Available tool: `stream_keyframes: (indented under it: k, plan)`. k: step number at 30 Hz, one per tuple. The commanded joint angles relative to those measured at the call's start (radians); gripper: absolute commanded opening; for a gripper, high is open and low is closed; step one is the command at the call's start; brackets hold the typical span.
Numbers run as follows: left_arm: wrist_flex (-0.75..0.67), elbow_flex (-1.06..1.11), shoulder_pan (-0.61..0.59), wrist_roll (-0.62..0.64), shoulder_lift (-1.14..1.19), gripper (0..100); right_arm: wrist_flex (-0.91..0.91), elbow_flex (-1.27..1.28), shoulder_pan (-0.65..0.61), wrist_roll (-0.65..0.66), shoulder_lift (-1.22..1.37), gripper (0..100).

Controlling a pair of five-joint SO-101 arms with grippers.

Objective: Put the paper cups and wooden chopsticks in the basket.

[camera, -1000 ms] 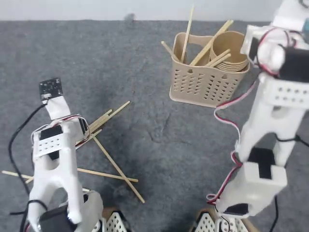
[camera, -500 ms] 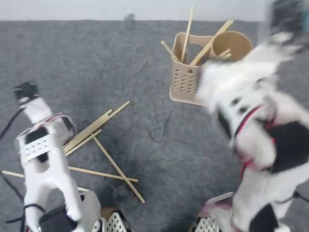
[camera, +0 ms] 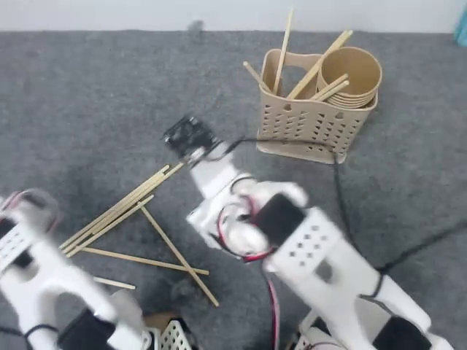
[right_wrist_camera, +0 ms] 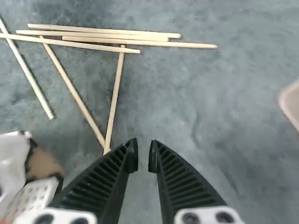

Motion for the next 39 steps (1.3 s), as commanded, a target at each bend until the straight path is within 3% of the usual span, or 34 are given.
stream_keyframes:
  k: [1, 5, 14, 23, 34, 39]
  plan:
    - [-0.014, -0.05, -0.144, -0.011, -0.006, 12, -0.354, 0.166, -0.056, 0.006, -0.027, 6.8]
    - [-0.008, -0.081, -0.221, -0.074, -0.005, 12, -0.576, 0.241, -0.073, -0.094, 0.042, 8.3]
    - [-0.014, -0.202, -0.396, -0.106, -0.005, 12, -0.751, 0.129, -0.074, -0.118, 0.423, 11.2]
    - [-0.014, -0.231, -0.434, -0.106, -0.005, 12, -0.75, -0.13, -0.116, -0.114, 0.765, 11.2]
    - [-0.058, -0.209, -0.434, -0.106, -0.005, 12, -0.748, -0.219, -0.134, -0.114, 0.912, 10.5]
    - [-0.052, -0.203, -0.434, -0.107, -0.005, 12, -0.63, -0.293, -0.128, -0.112, 0.941, 0.7]
